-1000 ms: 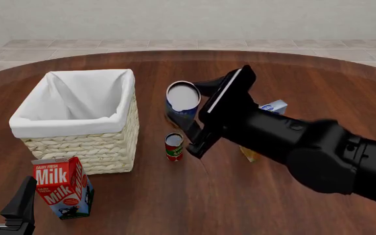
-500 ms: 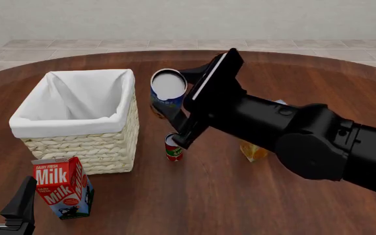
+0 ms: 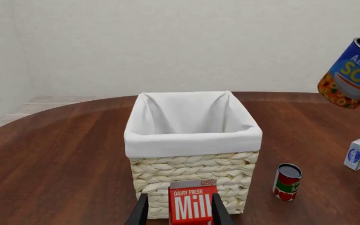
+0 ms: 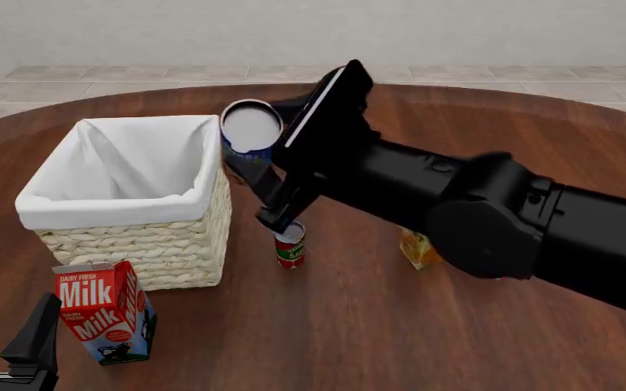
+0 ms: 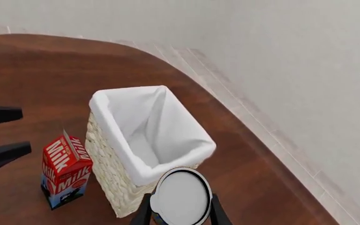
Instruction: Pick up the alphabet soup and the tomato sauce, and put them in the basket.
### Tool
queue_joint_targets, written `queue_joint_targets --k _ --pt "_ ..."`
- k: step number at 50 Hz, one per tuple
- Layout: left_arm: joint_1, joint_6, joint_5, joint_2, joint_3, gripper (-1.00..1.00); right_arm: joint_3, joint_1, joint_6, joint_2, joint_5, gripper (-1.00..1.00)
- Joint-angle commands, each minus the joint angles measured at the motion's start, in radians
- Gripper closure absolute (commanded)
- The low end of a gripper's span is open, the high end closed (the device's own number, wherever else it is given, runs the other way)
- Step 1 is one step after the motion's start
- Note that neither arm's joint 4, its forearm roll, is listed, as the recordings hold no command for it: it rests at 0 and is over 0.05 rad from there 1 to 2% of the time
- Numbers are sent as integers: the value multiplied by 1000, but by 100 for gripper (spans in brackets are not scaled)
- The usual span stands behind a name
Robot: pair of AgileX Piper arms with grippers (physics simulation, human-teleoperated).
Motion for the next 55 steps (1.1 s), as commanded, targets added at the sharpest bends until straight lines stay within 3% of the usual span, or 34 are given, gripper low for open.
queue_joint_targets --k 1,55 --pt "0 0 0 0 0 -100 -52 7 22 26 1 100" --pt "0 0 0 0 0 -100 -251 58 26 172 46 100"
